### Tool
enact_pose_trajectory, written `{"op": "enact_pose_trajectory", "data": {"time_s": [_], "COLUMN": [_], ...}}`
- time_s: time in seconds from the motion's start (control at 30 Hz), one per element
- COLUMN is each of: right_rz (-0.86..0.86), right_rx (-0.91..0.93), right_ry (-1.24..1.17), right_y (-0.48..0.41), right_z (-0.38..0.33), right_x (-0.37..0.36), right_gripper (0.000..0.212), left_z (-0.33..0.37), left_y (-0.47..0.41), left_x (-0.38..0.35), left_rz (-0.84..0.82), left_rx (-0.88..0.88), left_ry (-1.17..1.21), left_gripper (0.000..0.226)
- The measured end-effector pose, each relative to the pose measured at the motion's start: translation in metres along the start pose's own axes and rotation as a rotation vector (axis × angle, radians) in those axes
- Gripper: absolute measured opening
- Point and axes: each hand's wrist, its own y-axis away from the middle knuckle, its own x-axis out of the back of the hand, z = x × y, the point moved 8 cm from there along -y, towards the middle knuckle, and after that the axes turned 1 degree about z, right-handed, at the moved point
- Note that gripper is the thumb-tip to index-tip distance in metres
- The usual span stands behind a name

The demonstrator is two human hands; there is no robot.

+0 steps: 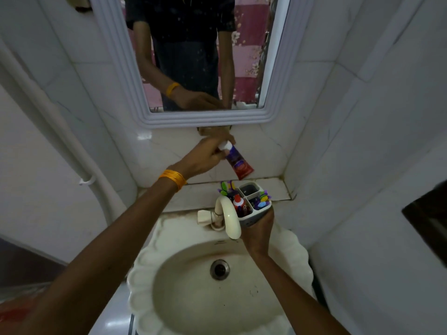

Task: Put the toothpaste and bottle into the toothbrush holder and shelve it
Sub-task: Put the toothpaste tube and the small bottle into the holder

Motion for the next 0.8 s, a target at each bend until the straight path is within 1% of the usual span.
{"op": "enact_pose_trajectory", "data": {"time_s": [0.07,0.17,0.23,0.37,0.5,0.6,0.67,0.8], "right_rz": [0.005,-0.006,-0.004,0.034,0.016,0.008,0.001,0.006], "right_rx": [0.01,0.02,0.005,0.003,0.0,-0.004,-0.003,-0.017], "right_ry": [-0.018,-0.04,-0.031,-0.033,-0.015,-0.001,-0.01,-0.07], "right_y": [0.0,0.0,0.003,0.012,0.015,0.015,0.015,0.013], "right_z": [-0.003,-0.007,-0.005,-0.007,-0.004,0.002,0.004,0.009], "right_x": [0.001,0.001,0.001,0.001,0.0,0.002,0.002,0.006], "right_gripper": [0.127,0.128,0.131,0.127,0.131,0.135,0.134,0.131], "left_z": [0.005,0.007,0.009,0.008,0.013,0.016,0.016,0.016], "left_y": [-0.004,-0.008,-0.012,-0.02,-0.023,-0.024,-0.024,-0.028], "left_x": [-0.022,-0.041,-0.043,-0.044,-0.048,-0.054,-0.058,-0.064], "left_rz": [-0.118,-0.212,-0.238,-0.287,-0.302,-0.318,-0.319,-0.346], "left_rx": [-0.029,-0.031,-0.02,0.003,0.01,0.022,0.032,-0.006], "left_ry": [-0.177,-0.23,-0.234,-0.216,-0.189,-0.117,-0.085,-0.204], "left_gripper": [0.028,0.03,0.031,0.031,0.032,0.031,0.029,0.029]}}
